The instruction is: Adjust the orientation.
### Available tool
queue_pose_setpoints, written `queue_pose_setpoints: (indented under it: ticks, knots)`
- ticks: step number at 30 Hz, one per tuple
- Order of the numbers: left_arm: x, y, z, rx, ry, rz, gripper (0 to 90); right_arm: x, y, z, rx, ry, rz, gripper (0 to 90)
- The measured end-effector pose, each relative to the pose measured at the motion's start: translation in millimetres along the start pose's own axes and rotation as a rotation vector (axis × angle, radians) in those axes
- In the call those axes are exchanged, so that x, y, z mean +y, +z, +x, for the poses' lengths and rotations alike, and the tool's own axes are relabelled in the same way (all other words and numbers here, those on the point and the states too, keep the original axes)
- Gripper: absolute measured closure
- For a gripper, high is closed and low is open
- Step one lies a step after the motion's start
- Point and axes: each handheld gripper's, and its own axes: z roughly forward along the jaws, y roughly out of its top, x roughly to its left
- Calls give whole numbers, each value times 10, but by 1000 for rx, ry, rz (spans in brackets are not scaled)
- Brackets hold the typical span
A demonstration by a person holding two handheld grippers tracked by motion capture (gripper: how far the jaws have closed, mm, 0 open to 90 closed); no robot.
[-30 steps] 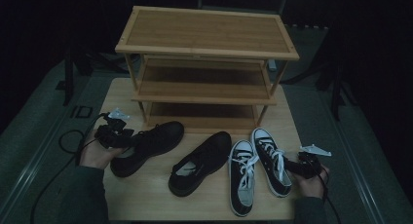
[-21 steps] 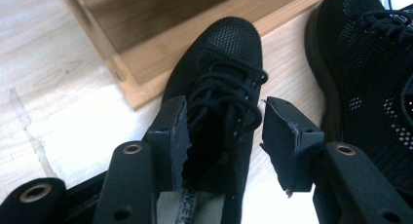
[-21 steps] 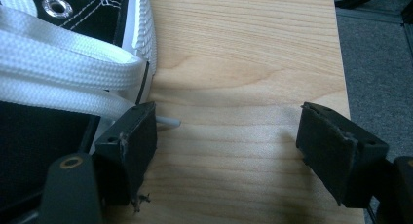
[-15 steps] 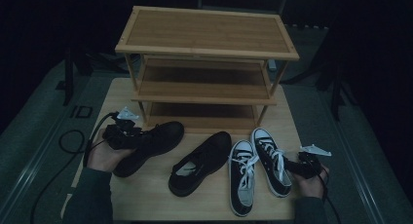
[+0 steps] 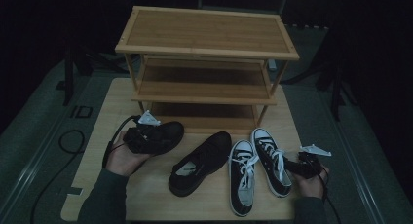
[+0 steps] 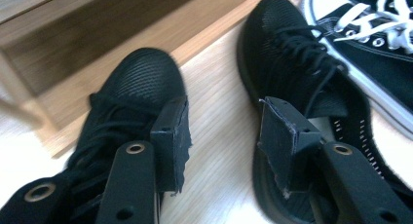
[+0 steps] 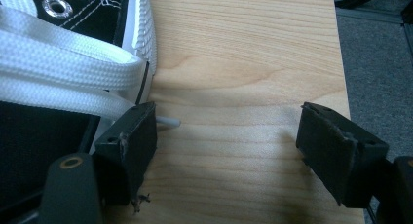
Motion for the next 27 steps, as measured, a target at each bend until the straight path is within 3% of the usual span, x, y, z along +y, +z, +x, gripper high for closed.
queue_pose_setpoints:
  ticks: [7, 27]
  knots:
    - [96, 168, -138, -36, 35, 24, 546, 0, 1, -1, 0, -1, -1, 225]
    - [167, 412, -388, -101, 93, 71, 566, 0, 0, 0, 0, 0, 0, 225]
